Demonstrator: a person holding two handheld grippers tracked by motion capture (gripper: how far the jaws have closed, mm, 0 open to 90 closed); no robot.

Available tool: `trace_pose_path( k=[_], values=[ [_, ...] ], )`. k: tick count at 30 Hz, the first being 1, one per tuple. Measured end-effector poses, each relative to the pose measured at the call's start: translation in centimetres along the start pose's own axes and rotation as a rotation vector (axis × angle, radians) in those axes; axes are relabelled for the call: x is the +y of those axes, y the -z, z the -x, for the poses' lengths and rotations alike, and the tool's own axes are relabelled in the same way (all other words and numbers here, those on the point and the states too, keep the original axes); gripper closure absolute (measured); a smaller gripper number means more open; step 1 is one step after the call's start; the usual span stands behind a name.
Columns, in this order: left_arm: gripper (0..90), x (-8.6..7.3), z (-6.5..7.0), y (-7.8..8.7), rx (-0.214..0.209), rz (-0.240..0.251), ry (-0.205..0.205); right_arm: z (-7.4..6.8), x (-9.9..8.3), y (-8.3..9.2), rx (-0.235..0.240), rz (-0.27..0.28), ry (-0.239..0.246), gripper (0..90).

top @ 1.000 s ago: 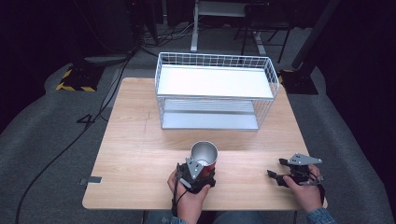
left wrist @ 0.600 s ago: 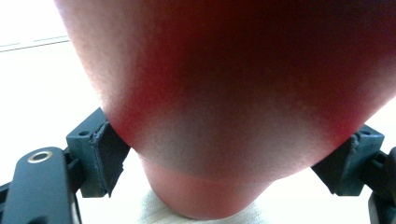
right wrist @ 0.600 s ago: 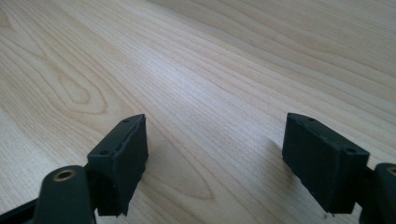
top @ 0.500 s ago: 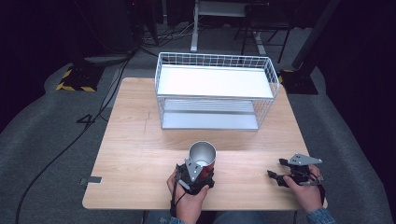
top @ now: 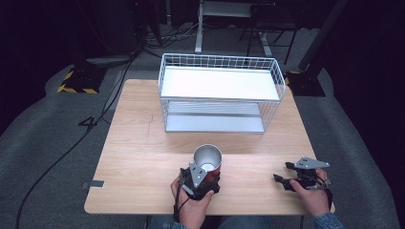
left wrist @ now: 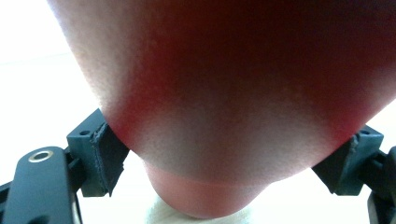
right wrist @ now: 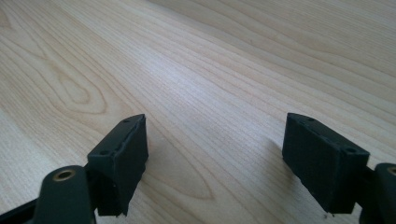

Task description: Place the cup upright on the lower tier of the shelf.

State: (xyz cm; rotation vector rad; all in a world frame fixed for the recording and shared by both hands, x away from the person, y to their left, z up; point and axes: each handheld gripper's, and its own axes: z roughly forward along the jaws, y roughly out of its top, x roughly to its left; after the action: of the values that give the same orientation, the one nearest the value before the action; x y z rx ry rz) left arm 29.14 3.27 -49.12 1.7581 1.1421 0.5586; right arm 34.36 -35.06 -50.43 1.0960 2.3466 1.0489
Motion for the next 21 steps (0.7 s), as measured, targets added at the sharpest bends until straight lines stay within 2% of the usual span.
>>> trace_pose_path(
  k=[7, 14, 21],
  values=[
    [16.8, 2.1, -0.7, 0.0, -0.003, 0.003, -0.012, 0.0, 0.0, 0.0, -0.001, 0.000, 0.000, 22.7],
    [16.8, 4.4, -1.5, -0.5, -0.011, 0.006, -0.044, 0.0, 0.0, 0.0, 0.000, 0.000, 0.000, 22.6],
    [16.8, 6.2, -2.5, -1.6, -0.036, 0.014, -0.037, 0.0, 0.0, 0.0, -0.001, -0.001, 0.000, 22.6]
  ],
)
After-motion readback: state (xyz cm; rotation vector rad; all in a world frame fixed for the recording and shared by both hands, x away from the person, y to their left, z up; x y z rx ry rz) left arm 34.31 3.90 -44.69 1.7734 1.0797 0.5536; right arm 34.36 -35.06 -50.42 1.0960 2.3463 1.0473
